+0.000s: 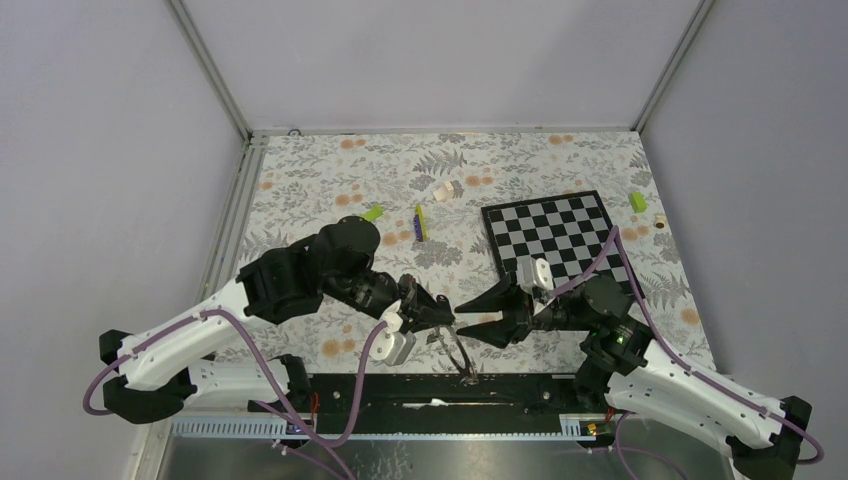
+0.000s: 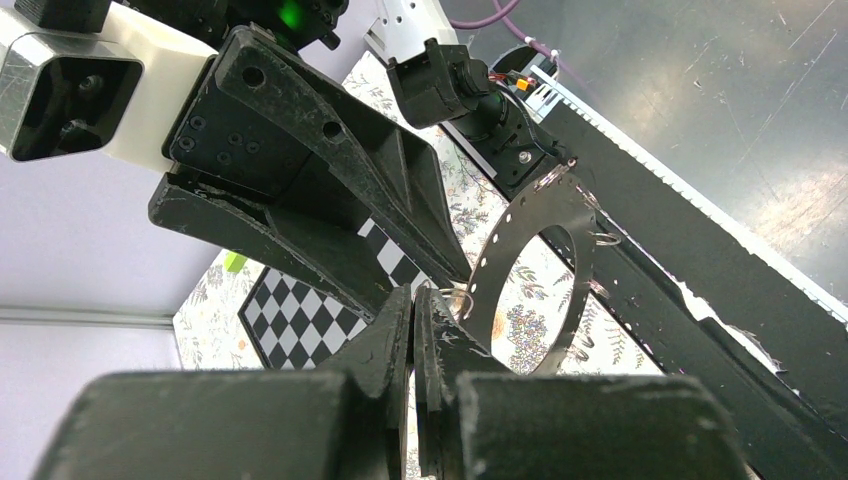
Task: Remove the keys from the keyring
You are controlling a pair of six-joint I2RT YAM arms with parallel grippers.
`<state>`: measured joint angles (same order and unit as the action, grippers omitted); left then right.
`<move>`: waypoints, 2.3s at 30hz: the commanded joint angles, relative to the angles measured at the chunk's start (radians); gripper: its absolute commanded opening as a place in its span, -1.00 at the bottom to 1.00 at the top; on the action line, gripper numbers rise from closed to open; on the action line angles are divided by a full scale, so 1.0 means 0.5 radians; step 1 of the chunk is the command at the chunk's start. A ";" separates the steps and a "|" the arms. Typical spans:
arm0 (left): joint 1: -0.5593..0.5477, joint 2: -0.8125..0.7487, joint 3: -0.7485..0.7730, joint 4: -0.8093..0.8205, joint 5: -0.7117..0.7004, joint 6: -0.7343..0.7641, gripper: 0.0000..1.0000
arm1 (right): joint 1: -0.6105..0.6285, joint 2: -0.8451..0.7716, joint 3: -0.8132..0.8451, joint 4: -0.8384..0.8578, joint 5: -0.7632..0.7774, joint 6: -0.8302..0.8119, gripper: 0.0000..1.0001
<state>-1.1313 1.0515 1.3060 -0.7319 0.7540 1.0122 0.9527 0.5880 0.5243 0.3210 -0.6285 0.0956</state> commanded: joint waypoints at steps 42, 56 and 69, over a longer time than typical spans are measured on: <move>-0.008 -0.032 0.010 0.105 0.064 0.004 -1.00 | -0.003 -0.094 0.009 0.167 -0.009 -0.036 -0.91; -0.008 -0.017 0.014 0.105 0.066 0.012 -1.00 | -0.003 -0.172 -0.009 0.164 0.038 -0.073 -0.98; -0.008 -0.032 -0.013 0.105 0.073 0.005 -1.00 | -0.003 -0.310 -0.069 0.284 0.103 -0.066 -1.00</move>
<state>-1.1320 1.0554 1.3056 -0.7002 0.7532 1.0126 0.9527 0.4706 0.4942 0.3611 -0.6106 0.0715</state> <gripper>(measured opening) 0.020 0.073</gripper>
